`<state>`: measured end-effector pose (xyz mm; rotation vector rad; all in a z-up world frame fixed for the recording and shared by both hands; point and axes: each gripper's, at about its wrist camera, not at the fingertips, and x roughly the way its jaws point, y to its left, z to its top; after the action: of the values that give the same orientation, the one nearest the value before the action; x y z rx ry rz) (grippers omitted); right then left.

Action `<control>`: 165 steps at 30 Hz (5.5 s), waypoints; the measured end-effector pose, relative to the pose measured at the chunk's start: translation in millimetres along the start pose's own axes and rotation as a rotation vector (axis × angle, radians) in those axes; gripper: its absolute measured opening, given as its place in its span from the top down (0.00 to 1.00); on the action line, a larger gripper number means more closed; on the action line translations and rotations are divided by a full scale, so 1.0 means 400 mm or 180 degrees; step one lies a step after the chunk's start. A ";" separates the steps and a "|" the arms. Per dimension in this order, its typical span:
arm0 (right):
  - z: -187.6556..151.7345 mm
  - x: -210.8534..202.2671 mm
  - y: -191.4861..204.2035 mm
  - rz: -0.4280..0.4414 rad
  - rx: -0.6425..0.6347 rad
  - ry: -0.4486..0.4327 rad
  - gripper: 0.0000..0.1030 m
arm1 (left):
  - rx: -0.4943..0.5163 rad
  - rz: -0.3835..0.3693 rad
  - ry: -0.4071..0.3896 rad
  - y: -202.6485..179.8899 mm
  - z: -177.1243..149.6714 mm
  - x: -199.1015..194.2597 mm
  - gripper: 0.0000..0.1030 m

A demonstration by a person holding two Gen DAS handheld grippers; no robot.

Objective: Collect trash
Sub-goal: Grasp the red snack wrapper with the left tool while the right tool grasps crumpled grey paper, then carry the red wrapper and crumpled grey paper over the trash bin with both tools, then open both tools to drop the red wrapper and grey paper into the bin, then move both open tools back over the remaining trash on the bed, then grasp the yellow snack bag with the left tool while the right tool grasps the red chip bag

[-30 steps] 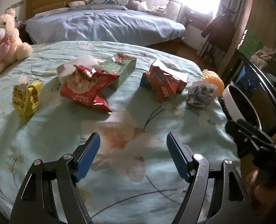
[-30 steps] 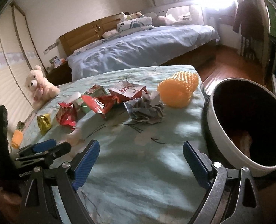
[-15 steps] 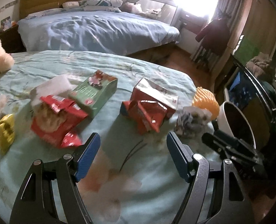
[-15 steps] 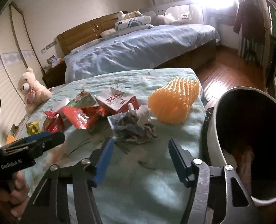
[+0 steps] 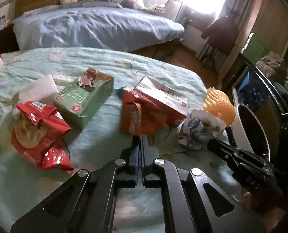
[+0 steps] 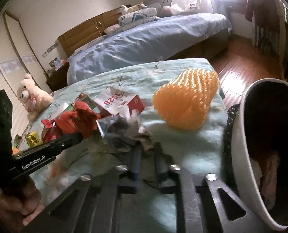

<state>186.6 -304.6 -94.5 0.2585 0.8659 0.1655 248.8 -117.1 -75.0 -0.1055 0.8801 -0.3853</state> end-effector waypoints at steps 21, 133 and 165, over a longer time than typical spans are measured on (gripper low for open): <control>-0.052 -0.149 -0.021 -0.0018 0.0117 -0.0229 0.92 | 0.0219 -0.0333 -0.0139 -0.079 -0.064 -0.121 0.99; -0.084 -0.170 0.025 -0.0169 0.0078 -0.0154 0.13 | 0.0117 0.0509 -0.0210 0.056 -0.169 -0.204 0.44; -0.051 0.036 0.353 0.0584 -0.0357 0.0162 0.13 | -0.0544 0.1049 -0.0217 0.379 -0.157 -0.261 0.42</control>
<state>174.8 -162.8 -76.6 0.2294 0.8801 0.3917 183.9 66.3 -76.2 -0.1278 0.8448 0.0015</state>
